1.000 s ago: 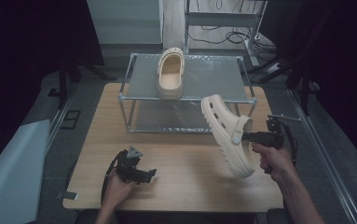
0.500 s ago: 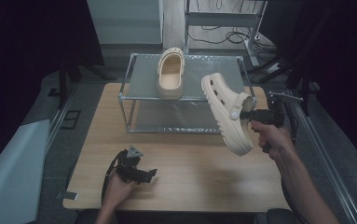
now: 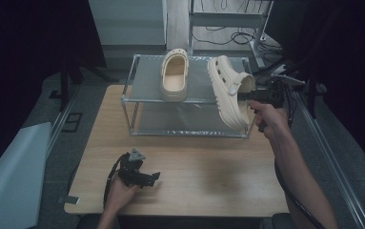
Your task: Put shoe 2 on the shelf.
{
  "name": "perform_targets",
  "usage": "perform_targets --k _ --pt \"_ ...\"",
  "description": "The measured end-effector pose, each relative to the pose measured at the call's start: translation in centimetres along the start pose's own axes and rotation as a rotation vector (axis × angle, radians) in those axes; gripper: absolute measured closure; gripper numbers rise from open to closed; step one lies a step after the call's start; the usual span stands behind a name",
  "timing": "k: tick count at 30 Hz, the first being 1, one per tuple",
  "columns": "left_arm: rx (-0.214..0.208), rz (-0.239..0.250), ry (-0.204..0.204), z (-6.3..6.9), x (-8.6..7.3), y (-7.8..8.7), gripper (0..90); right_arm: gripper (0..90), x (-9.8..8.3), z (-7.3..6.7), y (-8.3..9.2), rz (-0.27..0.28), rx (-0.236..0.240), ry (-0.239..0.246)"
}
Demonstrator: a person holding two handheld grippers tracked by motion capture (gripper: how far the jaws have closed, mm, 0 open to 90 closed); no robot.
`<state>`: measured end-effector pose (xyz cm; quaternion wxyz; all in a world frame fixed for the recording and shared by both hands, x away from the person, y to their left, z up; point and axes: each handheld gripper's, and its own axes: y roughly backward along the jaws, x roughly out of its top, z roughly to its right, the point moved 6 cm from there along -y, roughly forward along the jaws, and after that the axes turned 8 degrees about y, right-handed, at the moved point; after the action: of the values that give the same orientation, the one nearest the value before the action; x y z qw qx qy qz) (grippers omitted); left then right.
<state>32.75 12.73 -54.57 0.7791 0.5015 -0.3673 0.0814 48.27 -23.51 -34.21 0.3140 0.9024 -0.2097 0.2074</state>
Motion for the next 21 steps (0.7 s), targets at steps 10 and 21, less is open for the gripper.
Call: perform_targets --k 10,21 --pt "-0.004 0.020 0.009 -0.1 0.2 0.3 0.0 76.6 3.3 -0.8 -2.5 0.045 -0.107 -0.025" --pt "-0.014 0.030 0.015 -0.3 0.3 0.5 0.0 76.6 5.5 -0.9 -6.8 0.089 -0.225 -0.063"
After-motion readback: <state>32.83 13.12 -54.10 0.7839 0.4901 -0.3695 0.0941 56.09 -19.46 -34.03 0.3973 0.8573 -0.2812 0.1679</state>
